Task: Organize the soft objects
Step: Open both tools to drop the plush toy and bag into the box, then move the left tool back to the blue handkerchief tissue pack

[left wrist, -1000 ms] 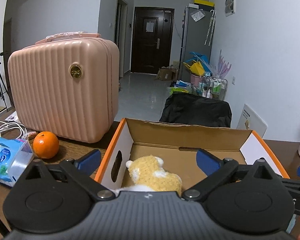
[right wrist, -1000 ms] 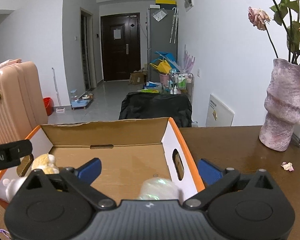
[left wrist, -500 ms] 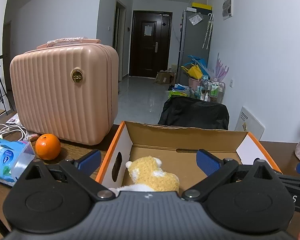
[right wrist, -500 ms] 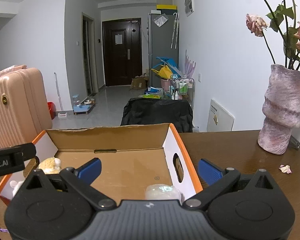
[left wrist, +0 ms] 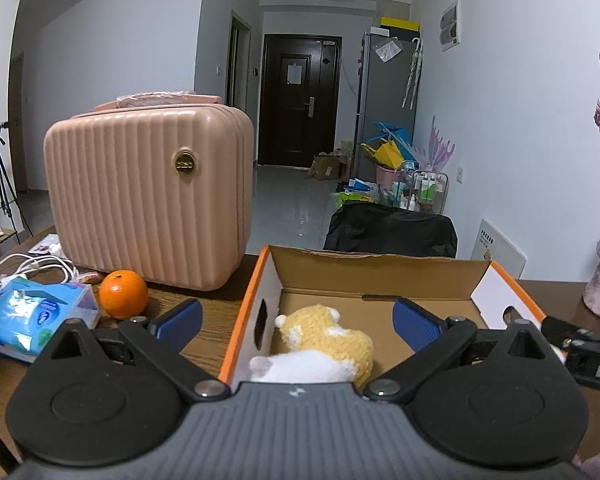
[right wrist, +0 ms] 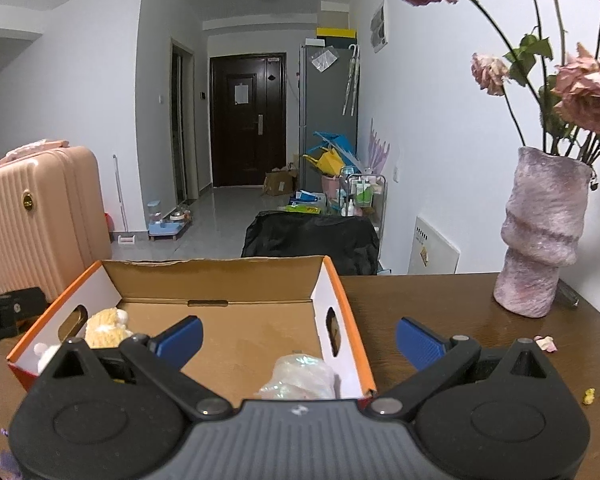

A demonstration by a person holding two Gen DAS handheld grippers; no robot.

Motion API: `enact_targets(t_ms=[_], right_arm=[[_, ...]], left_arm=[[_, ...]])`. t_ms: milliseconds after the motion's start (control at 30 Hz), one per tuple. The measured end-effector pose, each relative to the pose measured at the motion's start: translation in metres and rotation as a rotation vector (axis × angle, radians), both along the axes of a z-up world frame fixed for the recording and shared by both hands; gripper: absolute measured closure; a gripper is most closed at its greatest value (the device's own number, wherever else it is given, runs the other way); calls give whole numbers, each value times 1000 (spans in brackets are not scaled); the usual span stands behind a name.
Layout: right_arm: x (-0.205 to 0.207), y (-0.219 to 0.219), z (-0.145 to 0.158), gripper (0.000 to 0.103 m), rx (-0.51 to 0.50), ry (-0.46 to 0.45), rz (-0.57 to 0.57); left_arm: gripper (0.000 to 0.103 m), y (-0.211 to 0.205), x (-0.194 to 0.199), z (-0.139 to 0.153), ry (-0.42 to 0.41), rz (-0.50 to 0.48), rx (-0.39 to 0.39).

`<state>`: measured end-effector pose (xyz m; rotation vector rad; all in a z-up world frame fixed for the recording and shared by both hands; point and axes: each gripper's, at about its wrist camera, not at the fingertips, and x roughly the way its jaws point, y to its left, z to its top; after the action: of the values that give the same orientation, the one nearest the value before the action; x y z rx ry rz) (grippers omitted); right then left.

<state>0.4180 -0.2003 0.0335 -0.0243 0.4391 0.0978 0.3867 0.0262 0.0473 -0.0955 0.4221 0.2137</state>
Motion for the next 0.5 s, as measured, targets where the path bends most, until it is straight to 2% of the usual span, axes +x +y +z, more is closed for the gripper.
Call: enact_targets(t_ms=[500], right_arm=[[-56, -11, -3, 0, -27, -36, 23]], left_arm=[[0, 2, -52, -4, -14, -9, 39]])
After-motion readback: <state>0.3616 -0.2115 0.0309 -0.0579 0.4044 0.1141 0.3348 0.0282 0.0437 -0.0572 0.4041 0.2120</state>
